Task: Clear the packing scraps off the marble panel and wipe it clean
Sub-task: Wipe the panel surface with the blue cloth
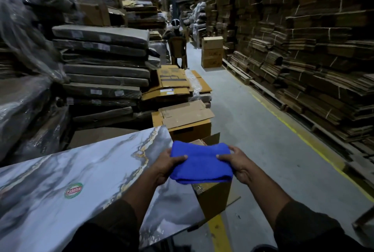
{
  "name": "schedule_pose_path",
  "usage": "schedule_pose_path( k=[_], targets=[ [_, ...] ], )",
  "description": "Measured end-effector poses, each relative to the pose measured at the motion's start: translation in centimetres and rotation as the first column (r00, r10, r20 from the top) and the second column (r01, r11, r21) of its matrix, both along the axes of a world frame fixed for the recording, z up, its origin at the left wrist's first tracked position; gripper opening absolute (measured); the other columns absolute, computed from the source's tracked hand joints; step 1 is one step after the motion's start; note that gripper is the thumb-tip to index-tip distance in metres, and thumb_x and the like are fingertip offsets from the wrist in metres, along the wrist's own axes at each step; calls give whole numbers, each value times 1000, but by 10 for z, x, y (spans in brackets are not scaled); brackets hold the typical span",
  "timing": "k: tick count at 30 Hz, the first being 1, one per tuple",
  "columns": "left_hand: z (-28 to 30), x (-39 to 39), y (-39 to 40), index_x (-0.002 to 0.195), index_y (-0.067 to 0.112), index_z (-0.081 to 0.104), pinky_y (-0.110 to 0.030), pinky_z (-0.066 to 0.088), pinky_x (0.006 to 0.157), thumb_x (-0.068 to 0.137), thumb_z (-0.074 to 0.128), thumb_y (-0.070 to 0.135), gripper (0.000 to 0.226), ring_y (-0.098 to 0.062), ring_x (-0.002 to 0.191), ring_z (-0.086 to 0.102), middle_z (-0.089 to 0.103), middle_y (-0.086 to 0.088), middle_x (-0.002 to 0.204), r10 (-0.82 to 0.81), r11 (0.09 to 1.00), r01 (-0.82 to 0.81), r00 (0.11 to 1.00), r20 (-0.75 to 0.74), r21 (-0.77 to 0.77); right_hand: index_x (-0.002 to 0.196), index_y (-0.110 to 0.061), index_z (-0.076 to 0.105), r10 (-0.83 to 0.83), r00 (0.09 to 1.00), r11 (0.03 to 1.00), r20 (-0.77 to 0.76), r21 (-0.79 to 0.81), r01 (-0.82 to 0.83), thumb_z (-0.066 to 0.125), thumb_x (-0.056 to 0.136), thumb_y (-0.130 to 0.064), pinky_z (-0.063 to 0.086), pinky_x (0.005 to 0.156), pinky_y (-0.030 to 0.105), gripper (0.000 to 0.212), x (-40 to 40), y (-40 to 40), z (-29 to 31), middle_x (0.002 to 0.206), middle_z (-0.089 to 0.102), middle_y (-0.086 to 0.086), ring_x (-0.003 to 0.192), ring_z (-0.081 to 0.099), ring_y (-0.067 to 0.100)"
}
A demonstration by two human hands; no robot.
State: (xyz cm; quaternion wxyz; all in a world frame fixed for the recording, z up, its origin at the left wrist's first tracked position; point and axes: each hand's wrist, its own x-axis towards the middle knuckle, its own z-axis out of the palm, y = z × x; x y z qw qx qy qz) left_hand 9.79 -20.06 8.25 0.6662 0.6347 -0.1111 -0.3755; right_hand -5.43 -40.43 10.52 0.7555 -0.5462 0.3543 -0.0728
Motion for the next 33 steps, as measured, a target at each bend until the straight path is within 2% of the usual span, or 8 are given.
schedule_pose_path(
  k=[4, 9, 15, 17, 20, 24, 28, 33],
  targets=[
    [5, 5, -8, 156, 20, 33, -44, 60, 90, 67, 93, 35, 109, -34, 121, 60, 46, -11, 151, 233, 971, -237, 967, 100, 36, 157, -29, 27, -79, 987, 996, 137, -34, 84, 72, 88, 4, 60, 66, 37, 89, 6, -3, 7, 122, 61, 13, 95, 67, 25],
    [16, 7, -13, 160, 31, 26, -44, 51, 107, 66, 95, 39, 116, -24, 133, 46, 33, 6, 151, 108, 991, -129, 943, 315, 46, 141, -23, 54, 175, 973, 956, 152, -263, -131, 79, 82, -2, 61, 74, 29, 68, 4, -17, 11, 137, 52, 7, 114, 61, 23],
    [27, 12, -24, 96, 22, 71, -28, 58, 74, 75, 90, 19, 29, -22, 96, 69, 71, -2, 102, -34, 967, -137, 767, 641, 215, 93, -23, 64, 146, 983, 503, -115, -847, -174, 82, 82, -22, 59, 87, 36, 20, 11, -22, 9, 103, 59, -1, 97, 61, 15],
    [26, 15, -28, 81, 22, 69, -33, 58, 72, 73, 91, 25, 24, -23, 86, 70, 72, -4, 89, -12, 952, -201, 727, 687, 229, 94, -17, 65, 187, 980, 582, -75, -795, -172, 82, 82, -23, 57, 89, 36, 22, 12, -31, 6, 110, 53, 1, 102, 56, 19],
    [19, 10, -34, 100, 18, 69, -33, 59, 74, 72, 92, 33, 39, -25, 99, 69, 71, -11, 109, 165, 958, -265, 823, 543, 110, 103, -6, 60, 264, 962, 842, 73, -504, -193, 75, 88, -16, 56, 82, 42, 24, 12, -38, 3, 111, 64, 18, 97, 65, 31],
    [4, -18, -56, 147, 11, 40, -39, 55, 95, 82, 83, 40, 83, -23, 117, 57, 53, -8, 137, 432, 885, -455, 882, 190, 101, 102, -8, 59, 55, 990, 962, 132, -272, -17, 74, 88, -11, 58, 82, 49, 21, 31, -33, -11, 111, 67, 21, 100, 68, 35],
    [-29, -34, -77, 140, 11, 50, -47, 58, 84, 77, 70, 75, 93, -31, 111, 64, 61, -17, 134, 208, 973, -228, 839, -504, 23, 123, -6, 59, -164, 977, 982, 136, 112, 149, 79, 85, -10, 61, 80, 48, 43, 54, -21, -38, 121, 68, 18, 107, 68, 37],
    [-51, -11, -103, 133, 4, 61, -51, 61, 78, 93, 68, 48, 60, -40, 111, 68, 68, -23, 127, 170, 953, -288, 763, -624, -92, 127, -9, 60, -126, 992, 985, -5, 121, 126, 82, 81, -10, 60, 61, 36, 51, 53, -11, -81, 121, 69, 19, 101, 71, 36]
  ],
)
